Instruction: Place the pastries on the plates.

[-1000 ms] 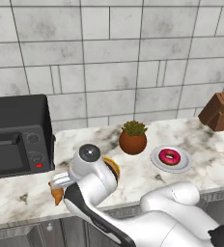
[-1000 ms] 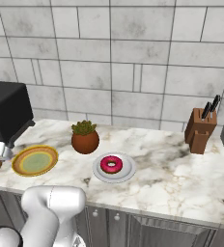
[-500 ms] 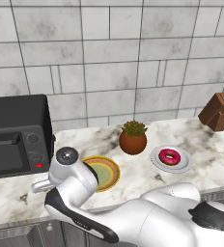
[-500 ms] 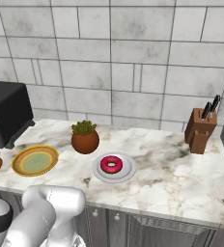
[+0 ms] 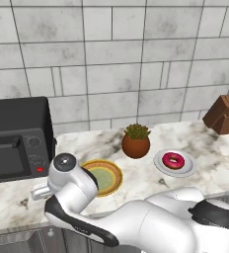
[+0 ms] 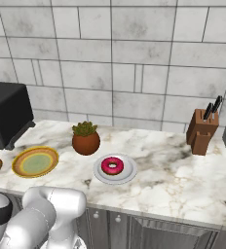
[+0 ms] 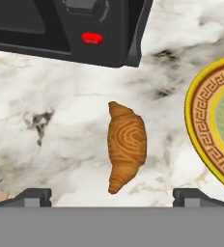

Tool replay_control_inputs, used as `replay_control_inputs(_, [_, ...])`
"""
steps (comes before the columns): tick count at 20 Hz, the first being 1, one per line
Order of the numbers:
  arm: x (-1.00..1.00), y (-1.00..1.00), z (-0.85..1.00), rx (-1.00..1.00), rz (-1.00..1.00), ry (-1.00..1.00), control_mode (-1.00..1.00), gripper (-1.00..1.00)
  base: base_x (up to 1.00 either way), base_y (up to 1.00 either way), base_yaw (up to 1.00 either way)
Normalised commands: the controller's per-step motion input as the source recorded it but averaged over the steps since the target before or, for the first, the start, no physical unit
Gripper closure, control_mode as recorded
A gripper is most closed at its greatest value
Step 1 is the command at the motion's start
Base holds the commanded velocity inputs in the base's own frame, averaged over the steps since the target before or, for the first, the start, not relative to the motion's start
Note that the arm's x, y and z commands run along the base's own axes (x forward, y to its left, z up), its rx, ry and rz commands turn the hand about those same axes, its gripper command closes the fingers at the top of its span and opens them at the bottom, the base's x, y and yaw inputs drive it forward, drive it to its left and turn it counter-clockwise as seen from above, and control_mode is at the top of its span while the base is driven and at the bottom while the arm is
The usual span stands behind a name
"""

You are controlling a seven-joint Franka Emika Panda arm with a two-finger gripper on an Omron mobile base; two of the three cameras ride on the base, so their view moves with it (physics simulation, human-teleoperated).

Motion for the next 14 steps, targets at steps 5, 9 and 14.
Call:
replay_control_inputs(5, [0.03,-0.18,-0.10,0.00,-0.01,-0.03,-1.00,-1.00,0.00,0.00,0.00])
replay_control_inputs(9, [0.11,-0.06,-0.11,0.00,0.00,0.00,-1.00,-1.00,0.00,0.00,0.00])
replay_control_inputs(14, [0.14,0.01,-0.15,0.00,0.00,0.00,-1.00,-1.00,0.00,0.00,0.00])
